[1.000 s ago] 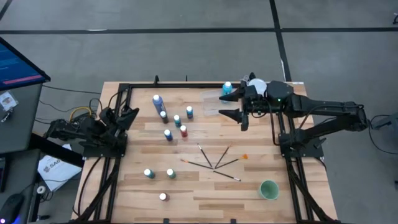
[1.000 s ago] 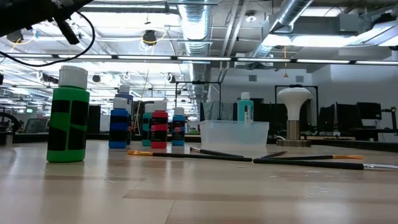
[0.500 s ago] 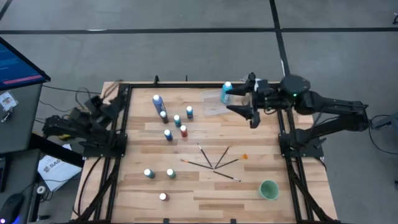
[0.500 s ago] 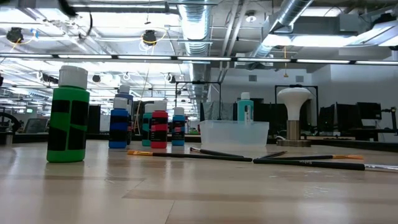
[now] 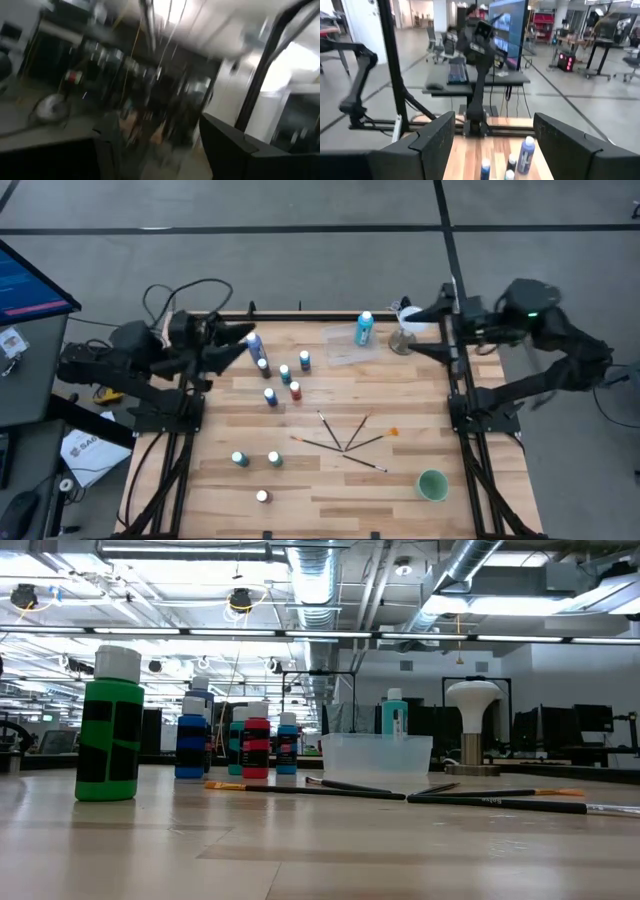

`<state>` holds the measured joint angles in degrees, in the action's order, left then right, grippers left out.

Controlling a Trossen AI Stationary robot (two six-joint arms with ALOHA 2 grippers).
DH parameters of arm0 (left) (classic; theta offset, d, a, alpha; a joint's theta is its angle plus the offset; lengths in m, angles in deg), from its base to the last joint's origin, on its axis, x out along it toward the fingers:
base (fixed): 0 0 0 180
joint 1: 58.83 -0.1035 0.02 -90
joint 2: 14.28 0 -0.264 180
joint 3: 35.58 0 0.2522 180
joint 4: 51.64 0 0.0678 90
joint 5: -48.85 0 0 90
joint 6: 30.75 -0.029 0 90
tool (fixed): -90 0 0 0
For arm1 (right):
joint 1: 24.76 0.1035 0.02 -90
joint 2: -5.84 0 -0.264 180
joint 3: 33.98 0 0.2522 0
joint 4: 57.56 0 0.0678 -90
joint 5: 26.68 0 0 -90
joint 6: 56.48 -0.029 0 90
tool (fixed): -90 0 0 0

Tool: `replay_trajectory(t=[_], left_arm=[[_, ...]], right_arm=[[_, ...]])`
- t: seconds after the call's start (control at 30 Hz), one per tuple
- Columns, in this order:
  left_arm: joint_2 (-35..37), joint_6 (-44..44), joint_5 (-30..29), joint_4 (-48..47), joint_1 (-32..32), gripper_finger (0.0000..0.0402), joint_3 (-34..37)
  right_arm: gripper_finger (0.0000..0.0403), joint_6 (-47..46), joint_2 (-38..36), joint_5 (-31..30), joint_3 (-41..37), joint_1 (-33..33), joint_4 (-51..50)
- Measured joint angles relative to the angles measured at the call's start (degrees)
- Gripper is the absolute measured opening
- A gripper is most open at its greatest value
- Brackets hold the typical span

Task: Pick & Place Paint Supplies
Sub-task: Put the large purple paint bottle into the transparent bin

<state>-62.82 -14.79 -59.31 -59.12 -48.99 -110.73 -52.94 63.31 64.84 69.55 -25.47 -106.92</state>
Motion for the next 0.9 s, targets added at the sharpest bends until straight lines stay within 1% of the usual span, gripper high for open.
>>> replay_trajectory(t=[0.1, 0.2, 0.3, 0.4, 0.53, 0.6, 0.7, 0.8, 0.9], left_arm=[[-2.4, -0.6, -2.0, -11.5, -0.8, 0.0195, -7.2], [-2.5, -0.2, -6.7, -21.2, -0.9, 0.0201, -11.2], [-0.7, 1.7, -12.9, -30.8, -0.9, 0.0206, -12.0], [0.9, 3.7, -16.9, -39.3, -0.9, 0.021, -12.1], [1.3, 5.8, -22.2, -48.9, -0.9, 0.0212, -12.0], [0.8, 6.0, -23.9, -50.3, -0.9, 0.0212, -11.0], [0.8, 5.7, -25.6, -50.3, -1.5, 0.0212, -7.3], [0.7, 6.6, -25.4, -50.4, -4.7, 0.0212, -1.9], [1.7, 7.0, -23.0, -50.0, -9.1, 0.0212, 3.6]], right_arm=[[0.0265, -0.4, -3.5, -0.2, 0.2, 0.4, -3.0], [0.0265, -0.8, -6.0, -2.5, 0.2, 0.3, -5.5], [0.0265, -1.5, -6.7, -6.3, 0.2, 0.3, -7.8], [0.0265, -1.6, -6.5, -9.5, 0.2, 0.3, -9.2], [0.0265, -1.6, -6.4, -12.9, 0.1, 0.3, -11.5], [0.0265, -1.6, -5.6, -13.9, -0.1, 0.1, -12.1], [0.0265, -1.6, -4.5, -14.1, -1.4, -0.6, -12.6], [0.0265, -2.2, -3.6, -14.0, -3.1, -1.4, -12.6], [0.0265, -2.5, -3.8, -14.1, -4.6, -2.1, -12.2]])
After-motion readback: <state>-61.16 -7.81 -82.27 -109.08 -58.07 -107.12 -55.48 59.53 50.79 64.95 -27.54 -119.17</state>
